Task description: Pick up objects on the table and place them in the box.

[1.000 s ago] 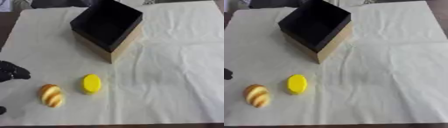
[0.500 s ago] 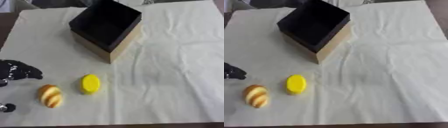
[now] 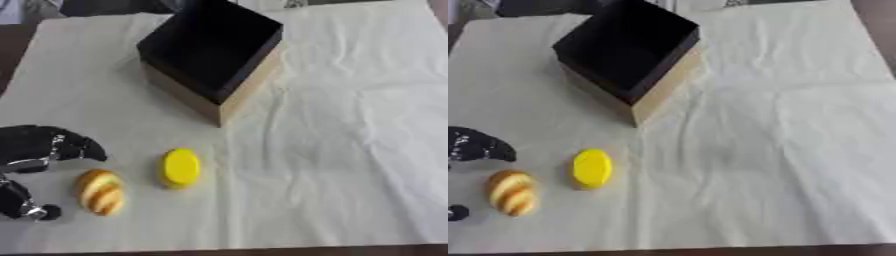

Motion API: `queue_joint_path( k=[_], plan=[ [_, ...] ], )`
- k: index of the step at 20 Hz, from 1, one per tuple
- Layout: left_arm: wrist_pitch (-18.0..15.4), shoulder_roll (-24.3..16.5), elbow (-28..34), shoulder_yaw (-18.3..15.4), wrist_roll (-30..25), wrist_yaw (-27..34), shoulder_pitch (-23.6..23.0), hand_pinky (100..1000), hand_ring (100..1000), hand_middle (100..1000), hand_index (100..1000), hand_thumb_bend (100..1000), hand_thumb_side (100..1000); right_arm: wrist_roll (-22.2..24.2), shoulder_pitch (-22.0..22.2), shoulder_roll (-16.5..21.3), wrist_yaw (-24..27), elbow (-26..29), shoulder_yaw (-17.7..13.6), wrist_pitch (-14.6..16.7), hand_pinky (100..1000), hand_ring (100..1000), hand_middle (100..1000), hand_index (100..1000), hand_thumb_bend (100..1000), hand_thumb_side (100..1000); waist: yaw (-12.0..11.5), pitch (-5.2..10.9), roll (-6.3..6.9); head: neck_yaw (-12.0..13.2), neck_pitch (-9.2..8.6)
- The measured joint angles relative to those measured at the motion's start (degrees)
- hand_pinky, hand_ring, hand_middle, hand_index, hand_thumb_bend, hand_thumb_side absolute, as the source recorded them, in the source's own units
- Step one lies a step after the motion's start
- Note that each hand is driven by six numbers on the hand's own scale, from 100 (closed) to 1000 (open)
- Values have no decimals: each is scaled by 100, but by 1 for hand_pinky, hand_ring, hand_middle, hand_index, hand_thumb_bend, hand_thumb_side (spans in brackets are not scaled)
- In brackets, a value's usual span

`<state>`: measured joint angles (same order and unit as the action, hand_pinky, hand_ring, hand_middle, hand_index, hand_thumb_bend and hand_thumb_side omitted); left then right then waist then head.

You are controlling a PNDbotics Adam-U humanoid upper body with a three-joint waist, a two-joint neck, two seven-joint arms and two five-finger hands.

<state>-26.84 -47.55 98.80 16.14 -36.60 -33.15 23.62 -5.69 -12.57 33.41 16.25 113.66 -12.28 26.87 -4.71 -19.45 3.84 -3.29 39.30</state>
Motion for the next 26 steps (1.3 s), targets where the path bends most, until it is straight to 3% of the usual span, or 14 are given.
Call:
queue_joint_path(
  k=[7, 13, 14, 15, 17, 22, 26],
  plan=[
    [-42, 181, -203, 202, 42, -361, 65, 819, 789, 766, 871, 518, 100, 15, 0, -41, 4, 0, 0, -15, 929, 878, 602, 808, 100, 572, 8, -25, 14, 37, 0],
    [-205, 265, -190, 189, 292, -716, 54, 681, 569, 505, 622, 290, 100, 15, 3, -49, 5, 0, -1, -17, 930, 877, 602, 808, 100, 573, -3, -25, 7, 48, 0],
    [-208, 276, -168, 172, 402, -794, 46, 668, 546, 472, 581, 172, 100, 15, 3, -54, 5, 0, -1, -17, 930, 877, 601, 809, 100, 574, -8, -25, 2, 48, 0],
    [-195, 277, -148, 146, 531, -862, 35, 661, 534, 454, 558, 282, 100, 14, 4, -58, 5, 0, -1, -17, 930, 877, 601, 809, 100, 574, -16, -25, -2, 48, 0],
    [-143, 277, -71, 69, 813, -968, 3, 655, 523, 439, 542, 298, 100, 12, 6, -59, 5, 0, -2, -16, 930, 877, 602, 809, 100, 572, -31, -25, -8, 48, 0],
    [65, 268, 245, -387, 1426, -934, 144, 654, 515, 446, 545, 264, 100, -5, 24, -60, 5, 0, -4, 1, 928, 876, 603, 809, 100, 557, -77, -24, -12, 46, 1],
    [184, 229, 215, -699, 1796, -473, 872, 667, 507, 446, 542, 177, 100, -17, 24, -56, 6, 0, -2, 15, 928, 876, 603, 809, 100, 553, -79, -21, -10, 45, 2]
  ],
)
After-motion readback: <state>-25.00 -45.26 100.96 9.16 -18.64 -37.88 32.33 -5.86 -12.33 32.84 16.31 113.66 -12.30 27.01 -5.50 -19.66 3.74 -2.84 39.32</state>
